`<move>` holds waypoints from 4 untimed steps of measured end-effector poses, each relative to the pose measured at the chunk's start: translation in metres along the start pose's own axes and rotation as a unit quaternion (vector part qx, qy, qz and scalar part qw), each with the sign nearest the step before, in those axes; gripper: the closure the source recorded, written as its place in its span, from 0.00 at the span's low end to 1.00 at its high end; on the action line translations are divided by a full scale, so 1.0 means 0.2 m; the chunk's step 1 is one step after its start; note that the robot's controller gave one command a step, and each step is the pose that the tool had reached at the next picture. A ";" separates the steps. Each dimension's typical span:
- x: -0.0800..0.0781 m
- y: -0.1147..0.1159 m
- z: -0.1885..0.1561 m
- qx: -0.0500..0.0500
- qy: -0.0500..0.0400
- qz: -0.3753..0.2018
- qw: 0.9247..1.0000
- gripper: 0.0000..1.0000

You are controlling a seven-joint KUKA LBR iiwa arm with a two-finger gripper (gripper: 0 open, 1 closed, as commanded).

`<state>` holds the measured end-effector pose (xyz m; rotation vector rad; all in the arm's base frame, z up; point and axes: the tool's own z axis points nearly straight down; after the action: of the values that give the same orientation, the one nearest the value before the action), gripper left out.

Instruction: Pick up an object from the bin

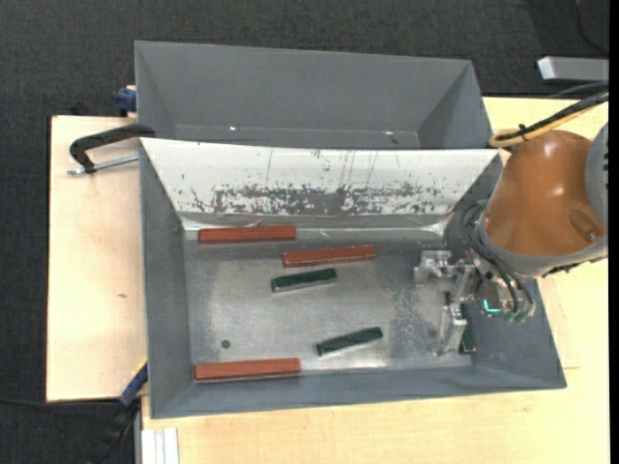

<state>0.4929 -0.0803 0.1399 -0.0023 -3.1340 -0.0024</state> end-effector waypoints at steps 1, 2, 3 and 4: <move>-0.01 0.00 -0.02 0.001 -0.004 -0.001 1.000 0.00; -0.05 0.36 0.36 0.000 -0.003 -0.038 0.999 0.00; -0.44 0.20 0.22 0.001 -0.006 -0.039 0.999 0.00; -0.15 0.49 0.20 0.001 -0.005 -0.100 0.995 0.00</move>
Offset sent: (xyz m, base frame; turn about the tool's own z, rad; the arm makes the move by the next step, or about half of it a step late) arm 0.0086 0.0689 -0.0699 -0.0709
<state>0.5227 0.0173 0.0999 0.3115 -3.1286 -0.0012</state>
